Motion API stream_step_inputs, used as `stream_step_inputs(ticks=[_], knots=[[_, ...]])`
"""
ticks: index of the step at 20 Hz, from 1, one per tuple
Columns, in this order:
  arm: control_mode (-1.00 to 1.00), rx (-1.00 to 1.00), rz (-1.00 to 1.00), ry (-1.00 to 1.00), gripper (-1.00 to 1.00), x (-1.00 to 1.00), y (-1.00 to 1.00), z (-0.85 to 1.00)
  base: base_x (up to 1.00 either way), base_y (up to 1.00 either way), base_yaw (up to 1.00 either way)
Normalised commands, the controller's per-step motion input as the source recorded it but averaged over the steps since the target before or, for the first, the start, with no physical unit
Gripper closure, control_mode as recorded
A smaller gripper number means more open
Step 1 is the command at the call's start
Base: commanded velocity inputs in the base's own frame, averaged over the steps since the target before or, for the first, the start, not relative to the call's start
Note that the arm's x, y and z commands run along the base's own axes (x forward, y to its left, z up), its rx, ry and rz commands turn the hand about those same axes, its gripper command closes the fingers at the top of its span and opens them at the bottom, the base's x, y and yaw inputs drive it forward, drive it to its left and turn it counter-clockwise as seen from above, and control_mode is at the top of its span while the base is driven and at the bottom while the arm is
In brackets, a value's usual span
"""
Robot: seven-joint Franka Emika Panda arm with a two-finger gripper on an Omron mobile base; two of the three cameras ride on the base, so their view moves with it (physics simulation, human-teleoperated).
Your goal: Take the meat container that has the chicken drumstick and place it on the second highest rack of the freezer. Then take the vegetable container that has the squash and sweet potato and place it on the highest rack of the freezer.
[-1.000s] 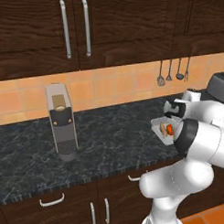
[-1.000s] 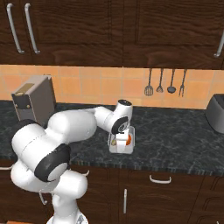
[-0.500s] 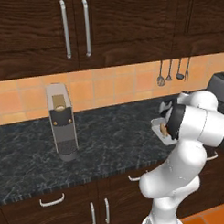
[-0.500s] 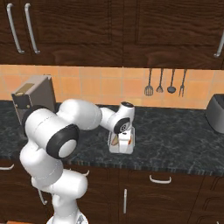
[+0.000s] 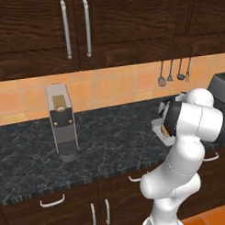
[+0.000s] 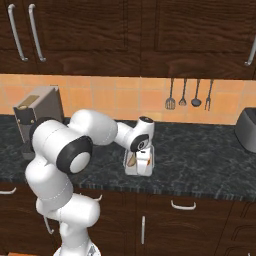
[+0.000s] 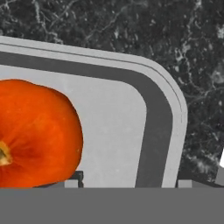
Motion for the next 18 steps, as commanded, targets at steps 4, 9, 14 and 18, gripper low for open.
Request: stream_step_inputs(ticks=[4,9,14,18], knots=[[-1.00,0.00,0.00,-0.03,-1.00,-0.11,0.00,-0.14,0.00,0.00,0.00],[-1.00,0.00,0.00,-0.03,-1.00,-0.14,0.00,-0.02,0.00,0.00,0.00],[-1.00,0.00,0.00,0.02,-1.00,-0.14,0.00,-0.17,0.00,0.00,0.00],[-1.00,-0.02,0.00,0.00,-1.00,0.00,0.00,-0.31,0.00,0.00,0.00]])
